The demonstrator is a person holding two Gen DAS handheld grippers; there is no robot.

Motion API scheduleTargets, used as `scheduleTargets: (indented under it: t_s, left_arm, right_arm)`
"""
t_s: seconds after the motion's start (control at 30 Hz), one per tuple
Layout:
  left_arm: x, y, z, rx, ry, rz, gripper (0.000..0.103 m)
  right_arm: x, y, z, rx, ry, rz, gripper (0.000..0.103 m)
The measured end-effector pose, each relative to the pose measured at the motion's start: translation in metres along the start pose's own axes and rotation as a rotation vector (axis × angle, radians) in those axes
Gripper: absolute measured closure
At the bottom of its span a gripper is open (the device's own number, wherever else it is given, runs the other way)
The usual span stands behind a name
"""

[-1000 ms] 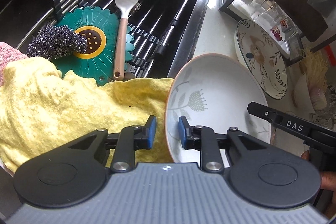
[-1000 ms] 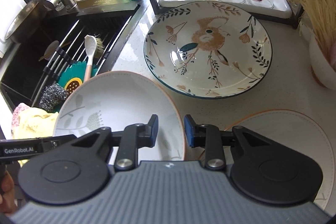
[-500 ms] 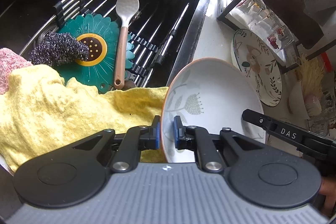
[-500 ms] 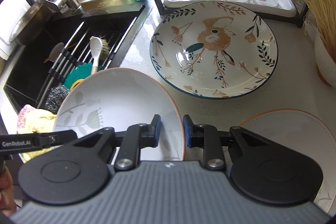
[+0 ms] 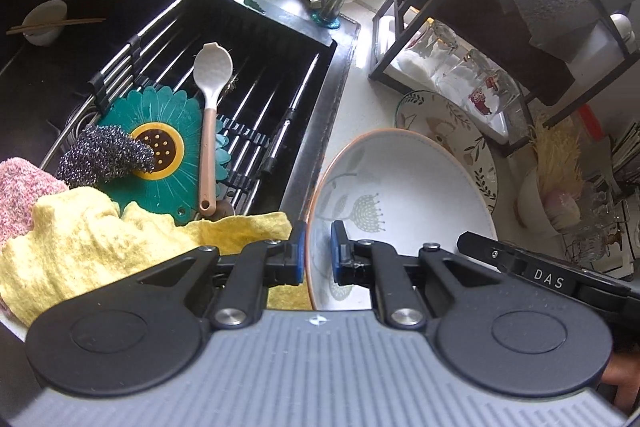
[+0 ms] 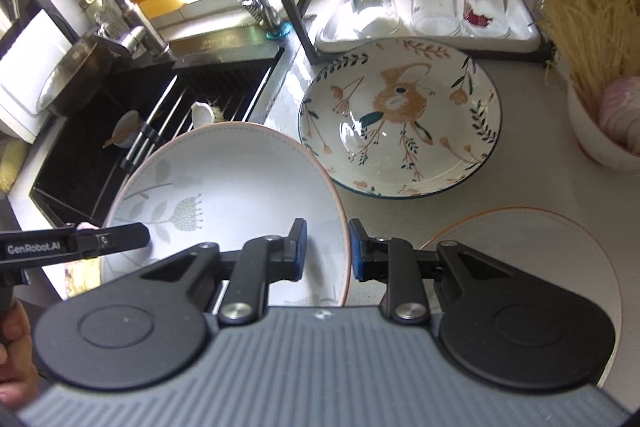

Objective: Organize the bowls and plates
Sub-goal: 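Lift the white plate with the left gripper toward the other white plate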

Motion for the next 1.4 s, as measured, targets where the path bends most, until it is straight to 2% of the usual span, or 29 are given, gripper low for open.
scheduleTargets:
  t_s: [0.3, 0.6, 0.87, 1.17, 1.4]
  left_arm:
    - [0.002, -0.003, 0.039, -0.109, 0.058, -0.003, 0.089]
    - [-0.002, 0.014, 0.078, -0.184, 0.111, -0.025, 0.089]
    - [-0.006, 0.037, 0.108, -0.230, 0.099, -0.037, 0.089]
    - [-0.021, 0.062, 0.132, -0.174, 0.058, -0.069, 0.089]
    - [-0.032, 0.073, 0.159, -0.170, 0.024, -0.094, 0.088]
  right_arm:
    - [0.037, 0.006, 0.024, -0.092, 0.049, 0.087, 0.078]
    - [0.071, 0.026, 0.049, -0.134, 0.120, 0.136, 0.078]
    - [0.086, 0.041, 0.078, -0.161, 0.127, 0.141, 0.078]
    - [0.089, 0.030, 0.114, -0.123, 0.101, 0.094, 0.078]
    - [0.091, 0.027, 0.142, -0.094, 0.104, 0.051, 0.078]
Point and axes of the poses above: each gripper's, at about its wrist camera, not at the fingertips, and x roughly against the way its jaws point, z to its right, y to its underside, the point moved 3 cm from there along -x, roughly the way its jaws point, and after that the axes turned 4 degrees about -y, right-handed, at the moved point
